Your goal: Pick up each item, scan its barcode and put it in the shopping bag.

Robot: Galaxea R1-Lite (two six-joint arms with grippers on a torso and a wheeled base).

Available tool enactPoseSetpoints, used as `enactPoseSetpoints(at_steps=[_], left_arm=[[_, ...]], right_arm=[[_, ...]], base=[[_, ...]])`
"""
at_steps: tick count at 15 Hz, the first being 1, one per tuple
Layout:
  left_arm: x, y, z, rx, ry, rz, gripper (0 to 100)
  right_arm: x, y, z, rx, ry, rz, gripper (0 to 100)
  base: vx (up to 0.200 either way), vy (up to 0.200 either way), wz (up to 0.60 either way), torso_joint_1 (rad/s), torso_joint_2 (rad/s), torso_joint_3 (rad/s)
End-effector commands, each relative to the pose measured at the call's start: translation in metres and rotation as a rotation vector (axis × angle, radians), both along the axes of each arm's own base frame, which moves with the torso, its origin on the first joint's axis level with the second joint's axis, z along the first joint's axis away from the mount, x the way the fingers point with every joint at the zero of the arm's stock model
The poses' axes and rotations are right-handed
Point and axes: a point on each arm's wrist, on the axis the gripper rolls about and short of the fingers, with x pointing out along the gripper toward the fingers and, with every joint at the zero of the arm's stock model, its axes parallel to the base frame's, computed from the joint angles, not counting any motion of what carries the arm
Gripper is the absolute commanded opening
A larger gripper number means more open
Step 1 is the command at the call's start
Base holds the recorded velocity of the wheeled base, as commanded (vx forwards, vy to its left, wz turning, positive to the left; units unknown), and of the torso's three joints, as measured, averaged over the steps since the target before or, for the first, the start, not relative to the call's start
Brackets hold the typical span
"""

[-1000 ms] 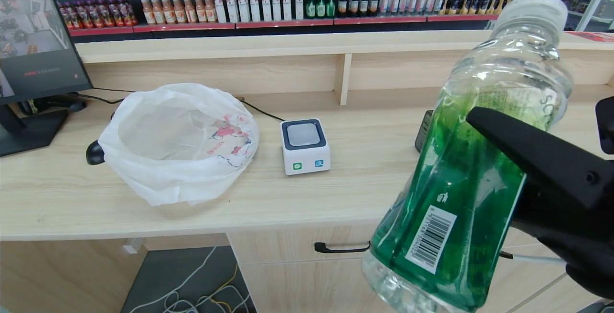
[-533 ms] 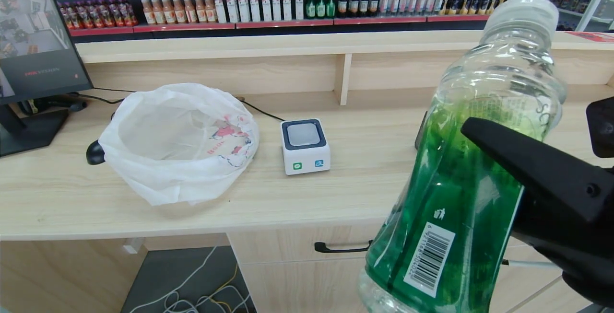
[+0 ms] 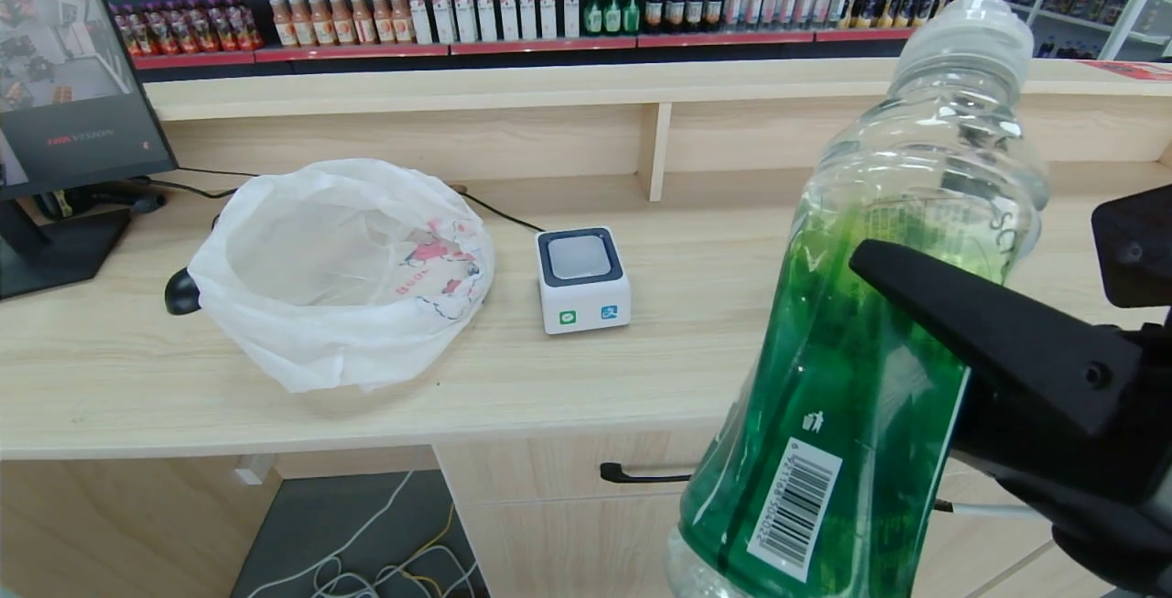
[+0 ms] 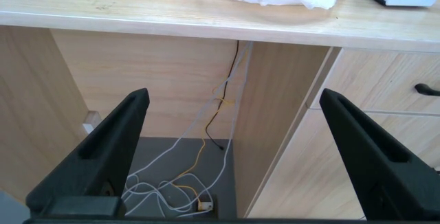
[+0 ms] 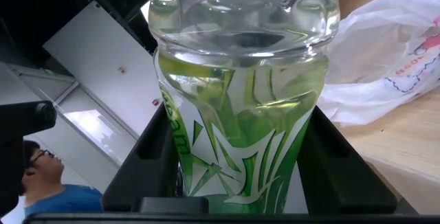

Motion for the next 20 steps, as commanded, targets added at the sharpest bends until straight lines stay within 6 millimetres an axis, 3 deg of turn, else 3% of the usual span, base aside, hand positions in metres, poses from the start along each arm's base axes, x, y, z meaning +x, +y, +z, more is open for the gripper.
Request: enactPoseSetpoints(at_steps=[1,5,11,16,20], left_arm=[[0.000,0.000,0.000,0.000,0.000,0.001,100],[0.000,0.000,0.000,0.000,0.000,0.001,100],[0.000,0.000,0.000,0.000,0.000,0.001,100],[0.000,0.000,0.000,0.001,0.000,0.001,100],[0.000,0.000,0.000,0.035,0.003,-0.001,100]], right_arm=[[0.000,0.006,-0.004,-0.017,0.011,0.019,0],[-0.001,0.010,-0.006,-0.038,-0.015,0.022,0],[0.004,0.018,0.003,-0.121,-0.275,-0.114,0],[0.008,0.013,-0.010,-0.255,-0.408,-0.250,0],[0.024,0.000,-0.015,-0.363,-0.491,-0.447,0]], base=[[0.000,0.000,0.00,0.000,0.00,0.000],[0.000,0.000,0.00,0.000,0.00,0.000],[0.000,0.000,0.00,0.000,0.00,0.000],[0.000,0.000,0.00,0.000,0.00,0.000],[0.000,0.000,0.00,0.000,0.00,0.000]])
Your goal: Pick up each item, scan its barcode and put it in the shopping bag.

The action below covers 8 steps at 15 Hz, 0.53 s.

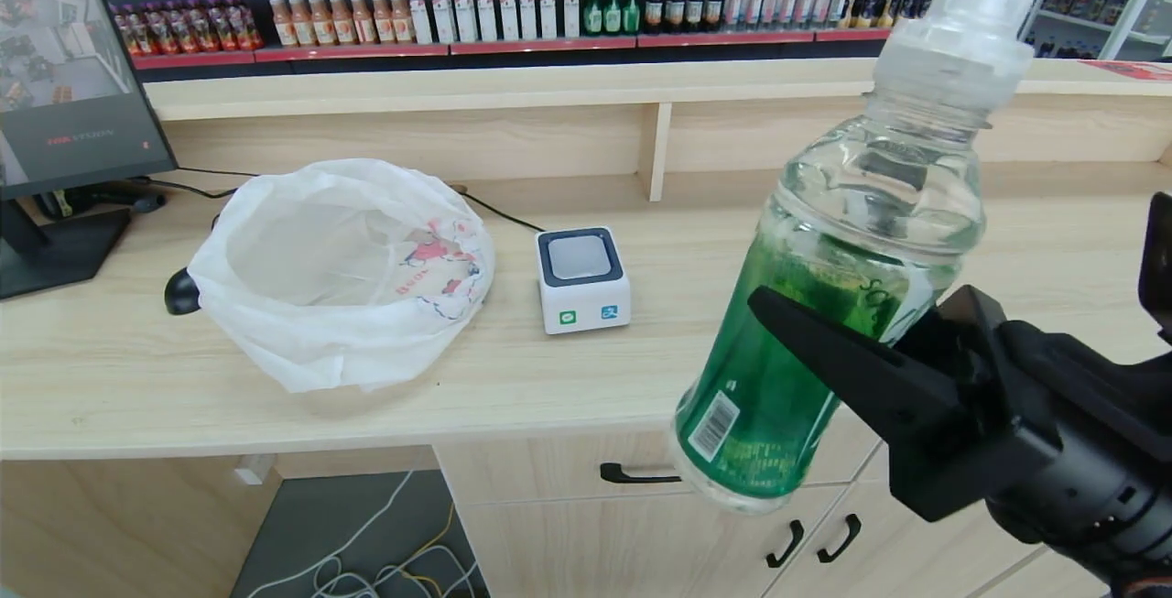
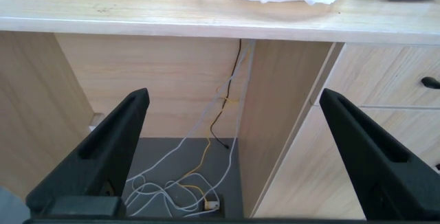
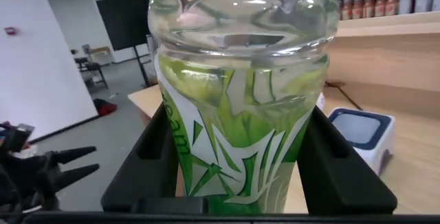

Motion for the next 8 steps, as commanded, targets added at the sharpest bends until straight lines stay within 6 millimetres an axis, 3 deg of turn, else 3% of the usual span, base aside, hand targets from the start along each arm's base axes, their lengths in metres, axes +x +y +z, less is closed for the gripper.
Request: enactPoseSetpoints(at_steps=[1,5,8], left_arm=[[0.000,0.000,0.000,0.000,-0.002,0.000,100],[0.000,0.000,0.000,0.000,0.000,-0.001,100],[0.000,0.000,0.000,-0.004,-0.002,0.000,100]], right_arm=[[0.011,-0.011,-0.005,-0.028,-0.008,-0.114,0],[0.026,-0.025,-0.009,-0.018,0.033,-0.420,0],[0.040,-0.031,-0.017,-0.122,-0.011,-0.527,0]], base=[[0.000,0.000,0.00,0.000,0.00,0.000],[0.000,0.000,0.00,0.000,0.00,0.000],[0.000,0.000,0.00,0.000,0.00,0.000]])
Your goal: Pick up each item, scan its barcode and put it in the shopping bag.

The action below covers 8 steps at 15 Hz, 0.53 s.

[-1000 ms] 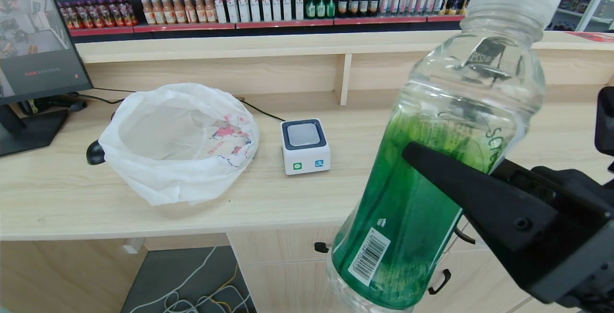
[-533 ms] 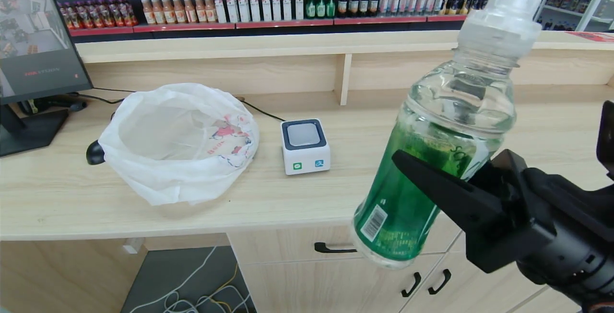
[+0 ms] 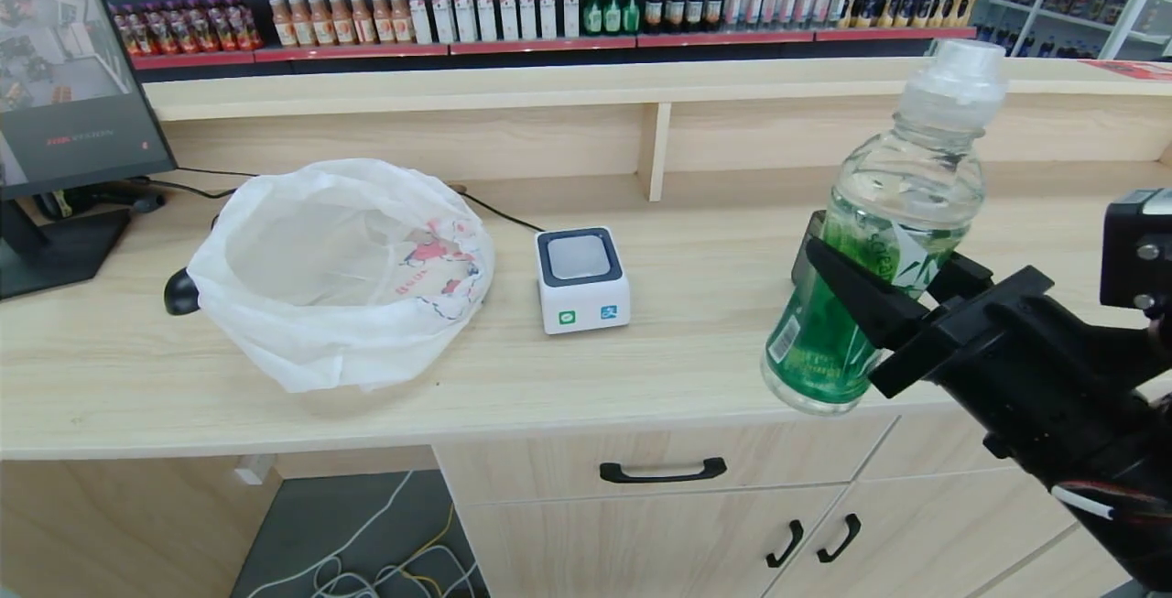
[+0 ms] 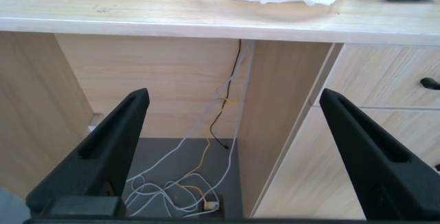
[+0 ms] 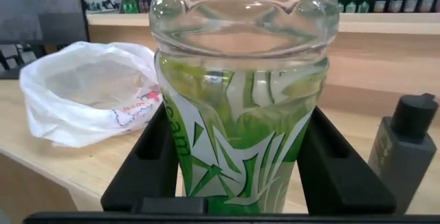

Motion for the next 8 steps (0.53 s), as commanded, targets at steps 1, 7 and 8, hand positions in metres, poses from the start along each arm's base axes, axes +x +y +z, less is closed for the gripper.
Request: enactPoseSetpoints(at_steps=[1,7,8], left_arm=[[0.000,0.000,0.000,-0.001,-0.001,0.001,100],[0.000,0.000,0.000,-0.001,-0.001,0.001,100],[0.000,0.000,0.000,-0.001,-0.001,0.001,100]], right_arm=[[0.009,0.001,-0.008,-0.021,0.031,-0.014,0],[0.020,0.001,-0.003,0.018,0.025,0.003,0],[0.023,0.003,-0.001,0.026,0.015,0.003,0]], base=[[0.000,0.000,0.00,0.000,0.00,0.000],[-0.100,0.000,0.00,0.007,0.00,0.002],[0.000,0.000,0.00,0.000,0.00,0.000]])
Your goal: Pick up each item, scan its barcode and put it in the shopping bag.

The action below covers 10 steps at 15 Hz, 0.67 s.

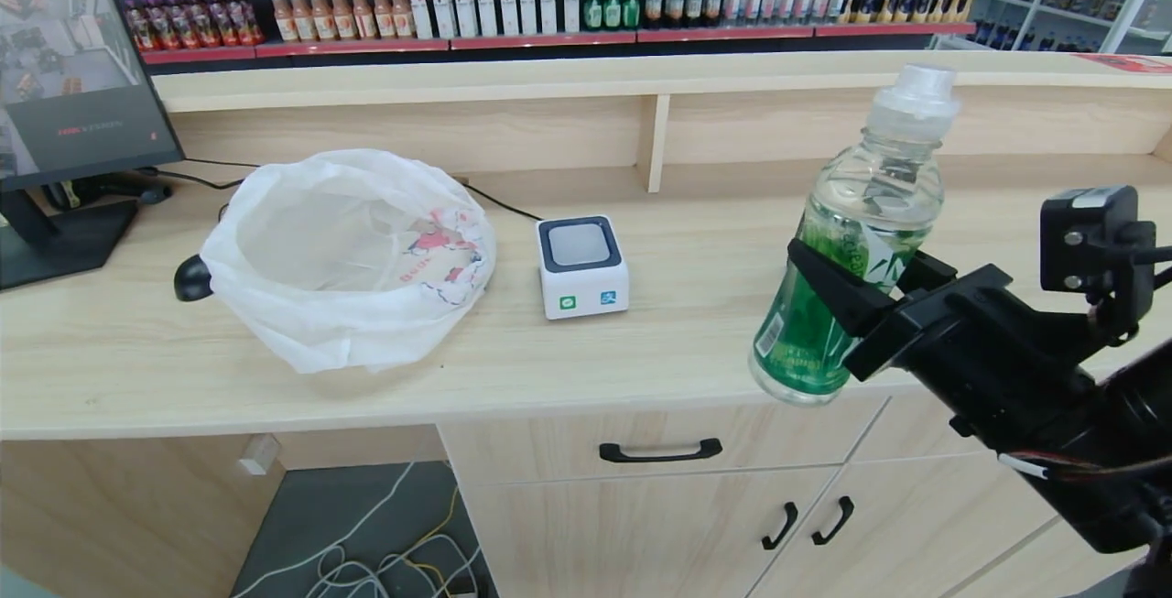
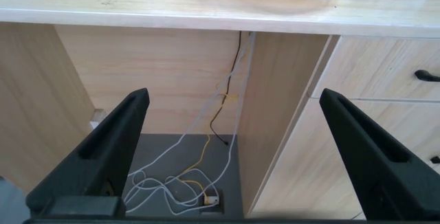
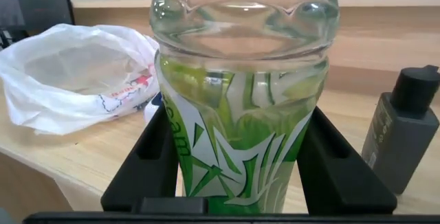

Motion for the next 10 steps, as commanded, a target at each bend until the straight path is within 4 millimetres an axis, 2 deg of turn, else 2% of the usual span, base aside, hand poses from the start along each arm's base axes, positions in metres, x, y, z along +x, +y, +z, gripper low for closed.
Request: enactPoseSetpoints(at_steps=[1,5,7,10], left_arm=[[0.000,0.000,0.000,0.000,-0.001,0.002,100],[0.000,0.000,0.000,-0.002,-0.001,0.002,100],[0.000,0.000,0.000,-0.005,-0.001,0.002,100],[0.000,0.000,0.000,-0.017,-0.002,0.002,100]], right_arm=[[0.008,0.002,0.006,0.015,-0.024,-0.009,0],[0.028,-0.014,0.019,0.039,-0.076,-0.108,0],[0.035,-0.025,0.028,0.053,-0.110,-0.159,0],[0.040,-0.026,0.036,0.060,-0.144,-0.177,0]], base=[[0.000,0.000,0.00,0.000,0.00,0.000],[0.000,0.000,0.00,0.000,0.00,0.000],[0.000,0.200,0.00,0.010,0.01,0.007],[0.000,0.200,0.00,0.007,0.01,-0.002]])
